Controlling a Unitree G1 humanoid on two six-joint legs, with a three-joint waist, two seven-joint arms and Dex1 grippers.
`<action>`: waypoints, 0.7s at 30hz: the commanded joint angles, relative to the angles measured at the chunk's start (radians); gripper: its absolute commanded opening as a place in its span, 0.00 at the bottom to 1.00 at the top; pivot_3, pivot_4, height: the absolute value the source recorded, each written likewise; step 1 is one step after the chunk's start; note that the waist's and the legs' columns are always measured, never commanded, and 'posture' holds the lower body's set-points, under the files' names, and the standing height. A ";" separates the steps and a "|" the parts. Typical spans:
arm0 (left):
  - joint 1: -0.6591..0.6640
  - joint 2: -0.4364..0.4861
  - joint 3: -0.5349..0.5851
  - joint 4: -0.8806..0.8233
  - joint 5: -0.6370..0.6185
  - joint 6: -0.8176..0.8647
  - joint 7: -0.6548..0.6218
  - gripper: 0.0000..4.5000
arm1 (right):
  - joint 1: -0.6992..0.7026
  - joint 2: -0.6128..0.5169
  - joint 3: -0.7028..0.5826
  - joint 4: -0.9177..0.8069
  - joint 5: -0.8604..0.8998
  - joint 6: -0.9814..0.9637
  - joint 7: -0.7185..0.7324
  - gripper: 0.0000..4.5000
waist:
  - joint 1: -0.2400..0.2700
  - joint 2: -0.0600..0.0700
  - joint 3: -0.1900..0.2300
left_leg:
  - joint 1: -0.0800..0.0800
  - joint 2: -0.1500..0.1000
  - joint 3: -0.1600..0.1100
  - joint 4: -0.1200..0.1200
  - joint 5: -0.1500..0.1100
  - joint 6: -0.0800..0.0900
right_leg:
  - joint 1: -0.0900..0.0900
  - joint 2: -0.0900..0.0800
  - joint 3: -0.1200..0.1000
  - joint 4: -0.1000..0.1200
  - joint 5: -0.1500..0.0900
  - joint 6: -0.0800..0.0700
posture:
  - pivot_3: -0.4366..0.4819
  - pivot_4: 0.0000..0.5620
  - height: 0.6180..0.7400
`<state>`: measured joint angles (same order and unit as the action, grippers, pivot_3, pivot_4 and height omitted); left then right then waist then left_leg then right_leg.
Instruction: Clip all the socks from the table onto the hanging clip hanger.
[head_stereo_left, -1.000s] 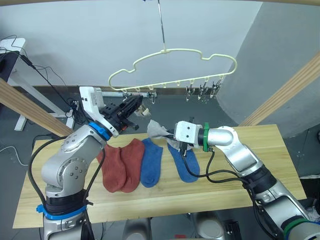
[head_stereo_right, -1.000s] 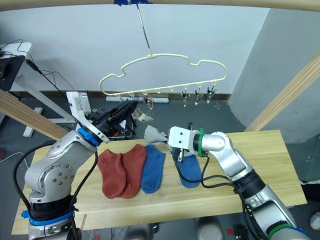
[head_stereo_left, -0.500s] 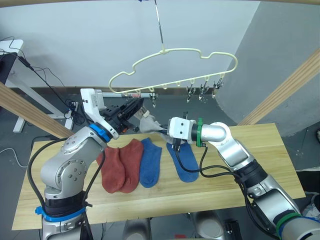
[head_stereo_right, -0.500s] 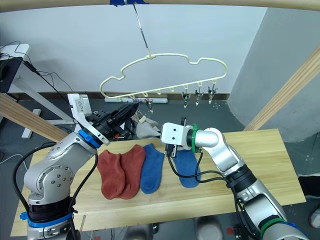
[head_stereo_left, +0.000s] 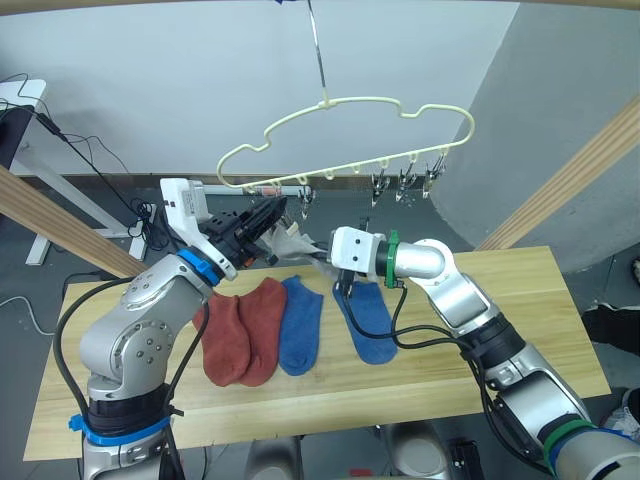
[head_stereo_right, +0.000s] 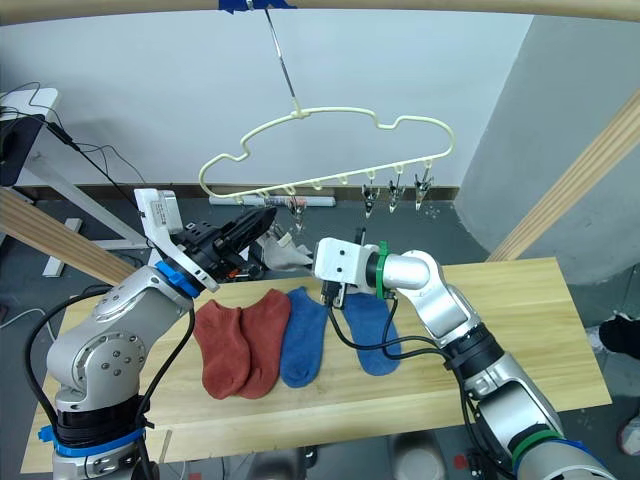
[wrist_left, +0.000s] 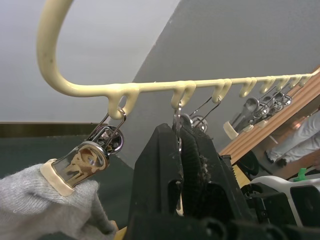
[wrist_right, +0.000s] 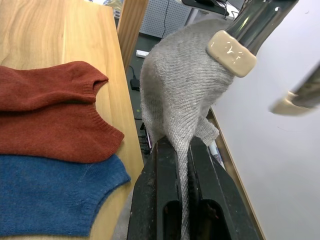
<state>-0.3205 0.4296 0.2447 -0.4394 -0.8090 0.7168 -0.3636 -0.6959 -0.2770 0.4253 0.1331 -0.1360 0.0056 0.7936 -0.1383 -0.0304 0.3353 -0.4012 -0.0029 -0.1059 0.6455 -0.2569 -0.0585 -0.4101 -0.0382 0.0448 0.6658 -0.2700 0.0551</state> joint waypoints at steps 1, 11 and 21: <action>0.016 0.013 0.015 -0.027 -0.004 -0.017 -0.012 0.17 | -0.015 0.017 -0.017 -0.024 0.016 -0.011 -0.004 0.00 | 0.000 0.000 0.000 | 0.000 0.000 0.000 0.000 0.000 0.000 | 0.000 0.000 0.000 0.000 0.000 0.000 | 0.24 0.62 0.94; 0.060 0.050 -0.005 -0.044 0.034 -0.043 -0.047 0.86 | -0.007 0.033 -0.016 -0.044 0.046 0.027 0.041 0.25 | 0.000 0.000 0.000 | 0.000 0.001 0.000 0.000 0.000 0.000 | 0.000 0.000 0.000 0.000 0.000 0.000 | 0.25 0.62 0.94; 0.135 0.030 -0.122 -0.100 0.349 -0.322 -0.025 0.93 | 0.133 -0.127 -0.069 -0.316 0.137 0.161 0.152 0.48 | 0.011 0.000 0.000 | -0.001 0.001 0.000 -0.001 0.000 0.000 | 0.000 -0.002 0.000 -0.002 0.000 0.000 | 0.25 0.61 0.94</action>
<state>-0.1984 0.4639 0.1500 -0.4765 -0.5189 0.4739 -0.3885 -0.5741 -0.3895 0.3939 -0.0806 -0.0472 0.1438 0.9181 -0.1270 -0.0300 0.3355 -0.4026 -0.0022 -0.1060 0.6448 -0.2570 -0.0585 -0.4106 -0.0400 0.0447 0.6636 -0.2700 0.0552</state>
